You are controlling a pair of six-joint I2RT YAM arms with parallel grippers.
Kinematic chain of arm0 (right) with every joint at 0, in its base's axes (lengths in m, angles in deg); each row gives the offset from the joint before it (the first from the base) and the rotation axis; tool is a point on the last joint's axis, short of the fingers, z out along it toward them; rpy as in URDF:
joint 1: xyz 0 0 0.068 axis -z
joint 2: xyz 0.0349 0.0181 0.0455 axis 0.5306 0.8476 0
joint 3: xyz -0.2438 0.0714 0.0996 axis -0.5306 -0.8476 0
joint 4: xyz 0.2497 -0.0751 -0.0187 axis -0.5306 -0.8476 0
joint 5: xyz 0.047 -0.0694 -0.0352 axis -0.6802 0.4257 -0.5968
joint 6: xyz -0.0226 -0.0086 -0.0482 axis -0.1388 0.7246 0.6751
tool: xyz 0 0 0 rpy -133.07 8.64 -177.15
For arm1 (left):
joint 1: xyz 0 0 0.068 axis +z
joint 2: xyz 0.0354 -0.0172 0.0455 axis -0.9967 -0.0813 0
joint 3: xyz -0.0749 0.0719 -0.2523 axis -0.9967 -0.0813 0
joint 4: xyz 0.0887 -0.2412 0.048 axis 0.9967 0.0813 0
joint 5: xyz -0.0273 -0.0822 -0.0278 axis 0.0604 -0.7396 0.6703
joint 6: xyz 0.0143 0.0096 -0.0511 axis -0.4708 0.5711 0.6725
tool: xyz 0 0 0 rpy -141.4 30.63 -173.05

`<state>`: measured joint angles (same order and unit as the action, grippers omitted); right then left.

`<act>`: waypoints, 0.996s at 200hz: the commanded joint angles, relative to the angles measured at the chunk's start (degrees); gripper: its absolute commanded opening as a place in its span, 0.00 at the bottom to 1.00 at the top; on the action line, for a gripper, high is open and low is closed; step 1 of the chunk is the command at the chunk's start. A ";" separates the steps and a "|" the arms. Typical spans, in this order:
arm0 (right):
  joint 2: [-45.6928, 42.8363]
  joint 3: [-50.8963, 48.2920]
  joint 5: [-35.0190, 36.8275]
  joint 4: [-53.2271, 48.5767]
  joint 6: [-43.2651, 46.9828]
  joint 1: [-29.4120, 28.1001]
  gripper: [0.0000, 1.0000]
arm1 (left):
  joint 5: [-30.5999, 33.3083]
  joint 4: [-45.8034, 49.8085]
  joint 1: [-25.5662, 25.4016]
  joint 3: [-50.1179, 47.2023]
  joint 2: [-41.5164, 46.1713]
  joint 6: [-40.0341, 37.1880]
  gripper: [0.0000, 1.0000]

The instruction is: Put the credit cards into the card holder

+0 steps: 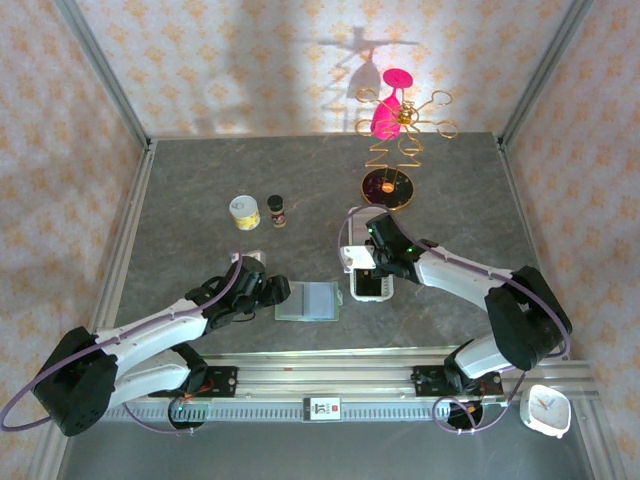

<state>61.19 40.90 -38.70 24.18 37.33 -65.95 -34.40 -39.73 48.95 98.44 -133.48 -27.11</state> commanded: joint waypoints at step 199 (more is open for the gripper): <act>-2.97 0.41 -0.01 -1.85 -1.08 0.35 0.17 | 0.60 0.41 -0.45 -0.97 -0.40 -0.51 0.58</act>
<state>59.31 40.87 -39.99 22.22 37.09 -65.95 -34.42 -39.73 48.95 98.02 -133.50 -27.11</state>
